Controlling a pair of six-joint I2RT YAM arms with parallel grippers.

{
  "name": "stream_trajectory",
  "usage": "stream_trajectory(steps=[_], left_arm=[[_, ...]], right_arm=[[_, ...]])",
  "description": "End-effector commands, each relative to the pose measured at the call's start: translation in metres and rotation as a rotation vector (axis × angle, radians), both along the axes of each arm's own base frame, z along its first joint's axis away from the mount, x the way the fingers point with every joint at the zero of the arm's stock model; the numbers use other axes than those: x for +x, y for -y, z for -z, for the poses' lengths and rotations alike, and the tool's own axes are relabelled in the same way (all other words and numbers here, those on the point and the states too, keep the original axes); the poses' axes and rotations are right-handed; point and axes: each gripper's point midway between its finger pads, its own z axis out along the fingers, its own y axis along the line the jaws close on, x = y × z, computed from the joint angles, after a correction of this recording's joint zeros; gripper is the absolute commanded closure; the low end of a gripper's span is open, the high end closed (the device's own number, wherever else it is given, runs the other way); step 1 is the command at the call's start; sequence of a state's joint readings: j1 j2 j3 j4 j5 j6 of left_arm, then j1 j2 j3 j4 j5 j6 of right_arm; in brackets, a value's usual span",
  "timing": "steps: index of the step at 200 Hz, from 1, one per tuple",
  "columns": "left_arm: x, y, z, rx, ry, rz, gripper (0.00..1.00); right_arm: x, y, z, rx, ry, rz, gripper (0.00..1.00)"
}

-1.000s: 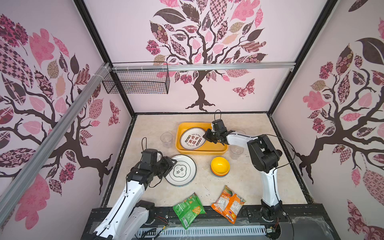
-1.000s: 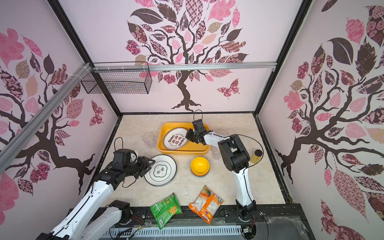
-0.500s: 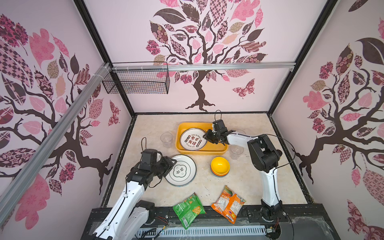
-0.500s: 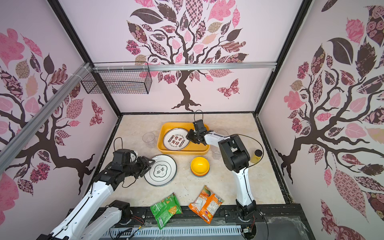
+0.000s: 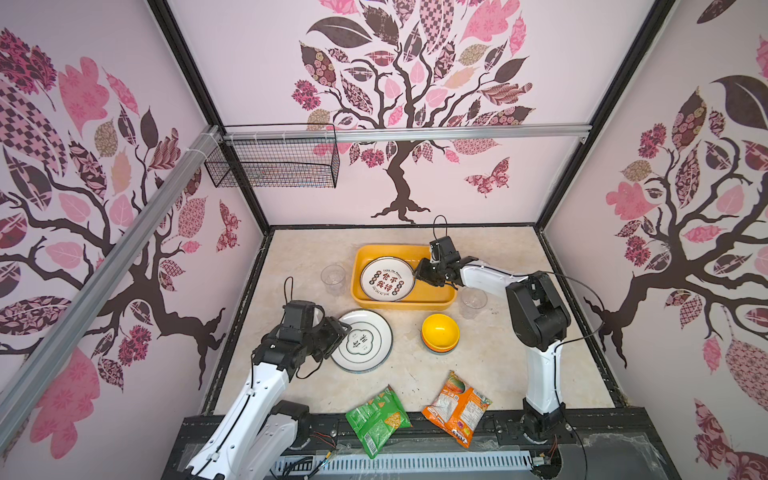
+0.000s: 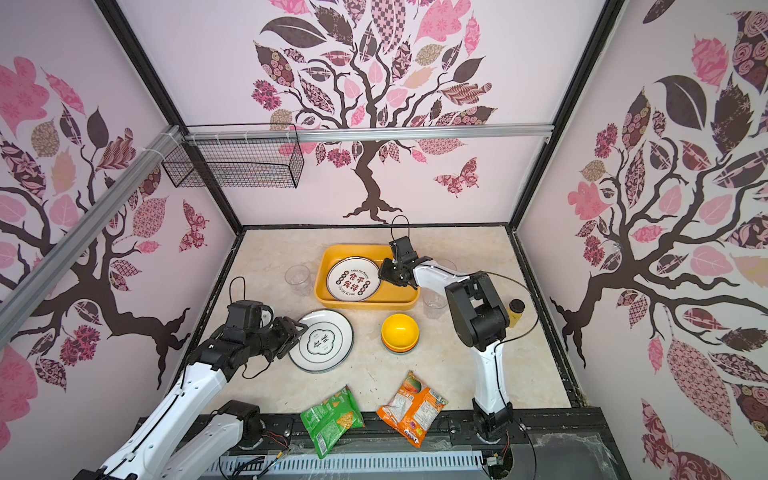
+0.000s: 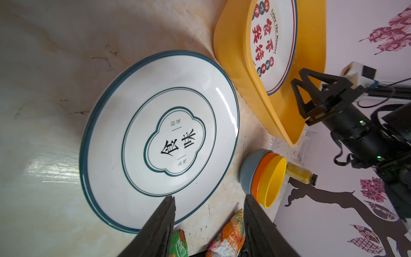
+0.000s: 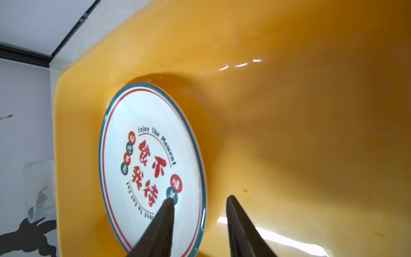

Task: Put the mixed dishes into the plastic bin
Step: 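Open the right gripper to release the plate inside the bin, then move the right gripper to the green-rimmed plate stack rim beside the left gripper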

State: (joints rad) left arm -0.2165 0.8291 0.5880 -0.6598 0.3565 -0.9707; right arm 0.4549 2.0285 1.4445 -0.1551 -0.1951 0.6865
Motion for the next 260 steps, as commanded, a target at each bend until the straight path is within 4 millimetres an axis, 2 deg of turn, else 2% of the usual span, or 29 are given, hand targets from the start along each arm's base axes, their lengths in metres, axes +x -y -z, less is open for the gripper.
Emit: stream_trajectory(steps=[1, 30, 56, 84, 130, 201, 260], left_arm=[[-0.002, -0.01, -0.001, 0.059, -0.004, -0.007, 0.47], [-0.005, -0.016, 0.0, 0.1, -0.023, -0.013, 0.47], [-0.006, -0.023, 0.001, 0.156, -0.046, -0.017, 0.47], [-0.004, -0.029, 0.003, 0.195, -0.052, -0.02, 0.47], [-0.01, -0.039, 0.008, 0.249, -0.087, -0.045, 0.44], [-0.025, -0.047, 0.038, 0.264, -0.174, -0.088, 0.38], [-0.031, -0.043, 0.065, 0.239, -0.229, -0.089, 0.38]], right_arm=[[-0.017, 0.007, -0.05, -0.023, 0.071, -0.045, 0.57], [-0.044, 0.008, -0.075, -0.053, 0.115, -0.111, 0.57], [-0.072, 0.001, -0.086, -0.081, 0.122, -0.189, 0.55], [-0.1, -0.008, -0.086, -0.103, 0.117, -0.262, 0.52], [-0.143, -0.034, -0.078, -0.125, 0.091, -0.382, 0.5], [-0.172, -0.07, -0.056, -0.17, 0.075, -0.481, 0.47], [-0.175, -0.093, -0.038, -0.219, 0.059, -0.531, 0.45]])
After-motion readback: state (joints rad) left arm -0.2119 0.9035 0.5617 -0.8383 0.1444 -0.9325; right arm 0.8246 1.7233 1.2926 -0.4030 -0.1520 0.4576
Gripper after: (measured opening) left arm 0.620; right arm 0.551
